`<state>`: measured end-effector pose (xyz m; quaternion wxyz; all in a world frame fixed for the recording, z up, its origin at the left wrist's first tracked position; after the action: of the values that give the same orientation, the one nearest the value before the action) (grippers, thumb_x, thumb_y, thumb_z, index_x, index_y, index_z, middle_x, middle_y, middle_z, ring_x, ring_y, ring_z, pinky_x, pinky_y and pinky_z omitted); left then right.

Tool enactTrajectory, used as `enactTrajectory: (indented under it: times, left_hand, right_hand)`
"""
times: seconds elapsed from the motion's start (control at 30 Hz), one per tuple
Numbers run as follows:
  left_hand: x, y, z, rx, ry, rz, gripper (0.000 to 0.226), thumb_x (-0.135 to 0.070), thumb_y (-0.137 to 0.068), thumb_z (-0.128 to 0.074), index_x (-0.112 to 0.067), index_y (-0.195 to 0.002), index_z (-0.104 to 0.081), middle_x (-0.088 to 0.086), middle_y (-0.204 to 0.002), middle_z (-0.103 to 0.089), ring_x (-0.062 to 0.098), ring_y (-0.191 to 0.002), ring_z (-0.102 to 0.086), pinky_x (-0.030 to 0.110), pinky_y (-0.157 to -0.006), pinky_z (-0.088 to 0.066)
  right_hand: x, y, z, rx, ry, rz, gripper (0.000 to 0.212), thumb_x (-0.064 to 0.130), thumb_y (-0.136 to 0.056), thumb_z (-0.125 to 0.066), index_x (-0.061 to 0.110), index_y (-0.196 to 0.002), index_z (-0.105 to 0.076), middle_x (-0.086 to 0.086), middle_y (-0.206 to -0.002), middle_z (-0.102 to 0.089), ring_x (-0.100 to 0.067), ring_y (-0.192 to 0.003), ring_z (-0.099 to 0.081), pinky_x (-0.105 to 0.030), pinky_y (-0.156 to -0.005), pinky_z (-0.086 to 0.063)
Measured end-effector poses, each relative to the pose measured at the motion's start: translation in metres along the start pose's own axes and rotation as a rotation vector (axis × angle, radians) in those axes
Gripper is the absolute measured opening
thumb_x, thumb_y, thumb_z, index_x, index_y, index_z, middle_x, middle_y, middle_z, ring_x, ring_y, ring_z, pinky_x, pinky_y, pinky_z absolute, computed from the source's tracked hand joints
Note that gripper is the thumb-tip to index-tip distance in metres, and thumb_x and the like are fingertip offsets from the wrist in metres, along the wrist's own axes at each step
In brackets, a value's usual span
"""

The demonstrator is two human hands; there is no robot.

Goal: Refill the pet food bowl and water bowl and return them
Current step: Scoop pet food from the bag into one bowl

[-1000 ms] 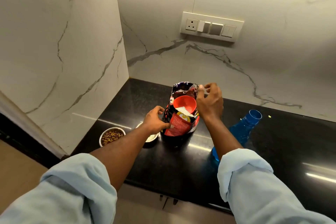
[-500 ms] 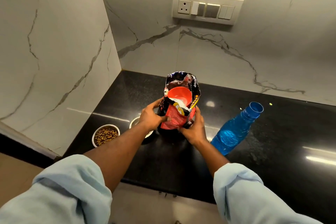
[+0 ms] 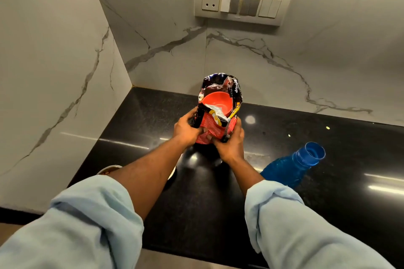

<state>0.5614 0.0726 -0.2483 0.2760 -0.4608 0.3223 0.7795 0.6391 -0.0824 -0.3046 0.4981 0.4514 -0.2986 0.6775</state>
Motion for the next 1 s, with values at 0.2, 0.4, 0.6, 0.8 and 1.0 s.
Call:
enactTrajectory:
  times: [0.2, 0.4, 0.6, 0.8, 1.0]
  left_hand:
    - [-0.012, -0.022, -0.014, -0.013, 0.016, -0.022, 0.082, -0.021, -0.084, -0.088, -0.038, -0.154, -0.049, 0.002, -0.15, -0.061, 0.022, -0.142, -0.054, 0.042, -0.119, -0.044]
    - [-0.01, -0.025, -0.012, 0.025, -0.011, -0.001, 0.083, -0.017, -0.087, -0.084, -0.041, -0.156, -0.044, 0.003, -0.155, -0.056, 0.026, -0.145, -0.05, 0.044, -0.119, -0.044]
    - [0.0, -0.006, -0.016, 0.025, -0.021, -0.023, 0.095, -0.015, -0.082, -0.088, -0.03, -0.161, -0.038, 0.003, -0.156, -0.054, 0.023, -0.145, -0.05, 0.042, -0.121, -0.042]
    - [0.024, 0.029, -0.019, 0.046, -0.051, -0.032, 0.081, -0.013, -0.084, -0.085, -0.021, -0.154, -0.045, 0.007, -0.146, -0.061, 0.027, -0.136, -0.057, 0.032, -0.105, -0.046]
    - [0.046, 0.061, -0.028, 0.08, -0.163, -0.018, 0.063, -0.021, -0.084, -0.085, -0.018, -0.141, -0.059, 0.008, -0.144, -0.061, 0.029, -0.132, -0.059, 0.043, -0.11, -0.051]
  right_hand:
    - [-0.002, -0.033, 0.002, 0.017, 0.014, 0.001, 0.114, 0.029, -0.076, -0.092, 0.029, -0.164, -0.019, -0.014, -0.153, -0.035, -0.034, -0.139, -0.048, -0.038, -0.108, -0.041]
    - [-0.003, -0.032, -0.001, 0.014, 0.008, -0.028, 0.12, 0.033, -0.077, -0.093, 0.03, -0.166, -0.012, -0.012, -0.161, -0.028, -0.035, -0.145, -0.043, -0.046, -0.114, -0.042]
    - [0.008, -0.009, 0.007, -0.001, 0.061, -0.086, 0.118, 0.04, -0.085, -0.086, 0.016, -0.169, -0.007, -0.014, -0.168, -0.024, -0.033, -0.152, -0.036, -0.042, -0.12, -0.035]
    - [0.005, 0.039, 0.013, -0.025, 0.069, -0.029, 0.073, 0.033, -0.092, -0.076, 0.02, -0.155, -0.042, -0.009, -0.15, -0.051, -0.024, -0.138, -0.05, -0.036, -0.112, -0.043]
    - [-0.008, 0.104, 0.026, 0.069, 0.179, 0.074, 0.042, 0.028, -0.094, -0.074, 0.02, -0.134, -0.063, -0.001, -0.132, -0.062, -0.015, -0.116, -0.061, -0.034, -0.102, -0.051]
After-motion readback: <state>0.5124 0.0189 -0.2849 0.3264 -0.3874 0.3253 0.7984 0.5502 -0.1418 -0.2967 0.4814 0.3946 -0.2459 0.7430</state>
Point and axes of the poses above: each hand's wrist, its own y-axis away from the middle knuckle, its own z-axis out of the back of the hand, x = y × z, the point moved 2 cm from there along -y, towards the middle knuckle
